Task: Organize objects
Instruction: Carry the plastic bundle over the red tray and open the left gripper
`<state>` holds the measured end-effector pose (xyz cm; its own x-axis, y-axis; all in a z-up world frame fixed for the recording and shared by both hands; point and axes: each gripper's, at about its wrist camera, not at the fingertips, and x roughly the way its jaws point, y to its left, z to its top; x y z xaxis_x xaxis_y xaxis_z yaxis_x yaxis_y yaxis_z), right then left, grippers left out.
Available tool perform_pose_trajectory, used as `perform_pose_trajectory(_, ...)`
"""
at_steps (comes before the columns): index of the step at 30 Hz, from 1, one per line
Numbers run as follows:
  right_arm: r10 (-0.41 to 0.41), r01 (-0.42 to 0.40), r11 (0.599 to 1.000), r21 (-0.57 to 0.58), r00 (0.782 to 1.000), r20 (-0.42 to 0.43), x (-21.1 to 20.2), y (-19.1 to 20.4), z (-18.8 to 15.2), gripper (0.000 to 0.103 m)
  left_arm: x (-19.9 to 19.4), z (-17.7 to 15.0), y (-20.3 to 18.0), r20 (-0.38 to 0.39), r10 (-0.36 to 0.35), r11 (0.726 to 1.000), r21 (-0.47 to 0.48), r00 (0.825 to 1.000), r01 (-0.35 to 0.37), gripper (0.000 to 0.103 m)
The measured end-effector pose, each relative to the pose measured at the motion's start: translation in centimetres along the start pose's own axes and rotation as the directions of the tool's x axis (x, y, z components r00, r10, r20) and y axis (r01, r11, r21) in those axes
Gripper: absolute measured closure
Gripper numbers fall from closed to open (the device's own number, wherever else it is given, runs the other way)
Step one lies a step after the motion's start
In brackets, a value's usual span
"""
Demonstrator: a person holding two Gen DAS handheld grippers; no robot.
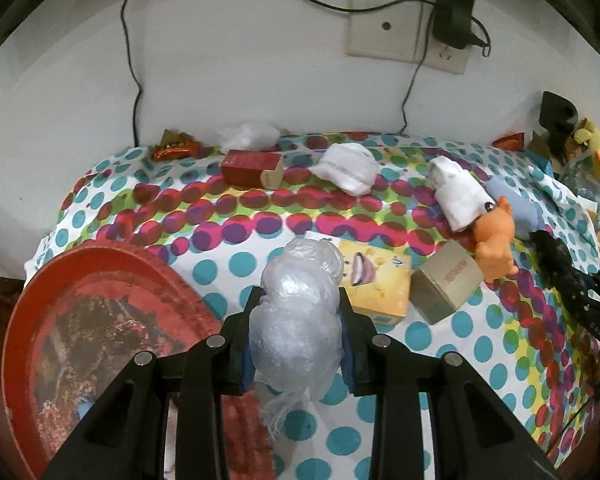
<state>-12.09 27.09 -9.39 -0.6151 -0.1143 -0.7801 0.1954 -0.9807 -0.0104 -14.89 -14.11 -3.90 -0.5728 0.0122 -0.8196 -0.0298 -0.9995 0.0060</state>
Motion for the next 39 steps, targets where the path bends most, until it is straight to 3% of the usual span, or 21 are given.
perform_pose_trajectory(18,-0.010,0.010,1.000,-0.005,1.000,-0.001,0.0,0.1,0.0,0.071,1.0,-0.9,7.8,-0.035,0.077,0.990,-0.113,0.996,-0.081,0.073)
perform_pose_trajectory(39,-0.016,0.016,1.000,-0.005,1.000,0.000,0.1,0.1,0.0,0.071,3.5,-1.7,14.0,-0.119,0.150,0.953,-0.245,0.981,-0.175,0.071)
